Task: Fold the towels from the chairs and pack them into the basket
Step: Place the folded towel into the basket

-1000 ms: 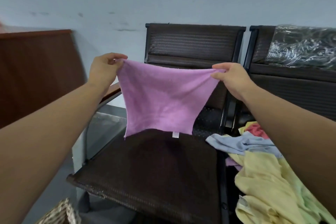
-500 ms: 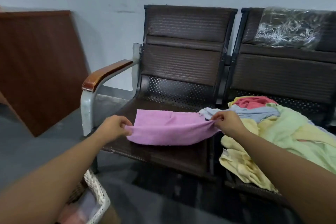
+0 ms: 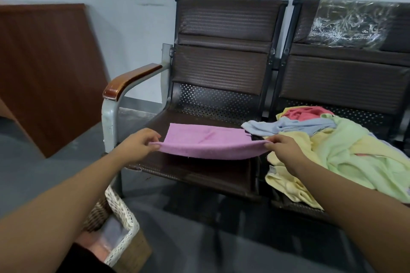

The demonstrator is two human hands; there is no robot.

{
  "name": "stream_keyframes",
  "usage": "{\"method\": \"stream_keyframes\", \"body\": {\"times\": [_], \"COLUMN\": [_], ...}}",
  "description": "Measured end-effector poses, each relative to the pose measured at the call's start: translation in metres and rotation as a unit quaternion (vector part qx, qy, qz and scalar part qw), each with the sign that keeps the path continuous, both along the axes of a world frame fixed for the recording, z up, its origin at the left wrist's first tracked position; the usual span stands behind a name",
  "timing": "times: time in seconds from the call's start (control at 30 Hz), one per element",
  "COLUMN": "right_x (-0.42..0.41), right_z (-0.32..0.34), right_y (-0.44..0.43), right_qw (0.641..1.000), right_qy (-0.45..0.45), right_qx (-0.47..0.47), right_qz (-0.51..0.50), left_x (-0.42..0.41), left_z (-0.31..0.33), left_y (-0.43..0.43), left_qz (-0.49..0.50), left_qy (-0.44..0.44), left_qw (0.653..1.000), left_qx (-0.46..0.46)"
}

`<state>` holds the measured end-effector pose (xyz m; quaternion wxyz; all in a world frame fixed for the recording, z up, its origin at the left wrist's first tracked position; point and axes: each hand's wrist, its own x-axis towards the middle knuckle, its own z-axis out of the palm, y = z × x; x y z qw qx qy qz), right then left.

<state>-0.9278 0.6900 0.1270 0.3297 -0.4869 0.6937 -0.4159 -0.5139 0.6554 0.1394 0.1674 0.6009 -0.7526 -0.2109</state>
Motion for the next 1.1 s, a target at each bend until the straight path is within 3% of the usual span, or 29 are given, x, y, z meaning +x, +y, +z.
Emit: {"method": "stream_keyframes", "body": {"times": [0.13, 0.2, 0.3, 0.53, 0.8, 0.87, 0.97, 1.1], "right_x": [-0.002, -0.002, -0.001, 0.002, 0.014, 0.025, 0.055, 0.112], "right_z": [-0.003, -0.005, -0.018, -0.025, -0.047, -0.064, -0.088, -0.102], "right_y": [-0.001, -0.002, -0.006, -0.055, -0.144, -0.151, -0.141, -0.122], "right_qw": [0.988, 0.980, 0.983, 0.993, 0.990, 0.982, 0.958, 0.930], "right_qy": [-0.138, -0.157, -0.103, 0.096, 0.138, 0.183, 0.283, 0.303], "right_qx": [0.067, 0.119, 0.151, 0.056, 0.022, 0.036, 0.016, -0.040], "right_qz": [0.019, 0.036, 0.032, 0.034, -0.029, -0.033, 0.049, 0.205], "left_x": [0.008, 0.013, 0.014, -0.005, -0.024, -0.030, -0.030, -0.024], "left_z": [0.004, 0.003, -0.004, -0.019, -0.033, -0.052, -0.085, -0.100], "left_y": [0.006, 0.006, 0.002, -0.043, -0.130, -0.141, -0.146, -0.142], "left_qz": [-0.032, -0.016, 0.001, 0.078, 0.177, 0.212, 0.218, 0.206], "left_qy": [0.024, 0.072, 0.080, -0.024, 0.031, 0.047, 0.001, -0.069], "left_qw": [0.995, 0.988, 0.984, 0.996, 0.983, 0.976, 0.975, 0.974], "left_qx": [0.090, 0.136, 0.158, 0.025, -0.025, -0.003, 0.052, 0.068]}}
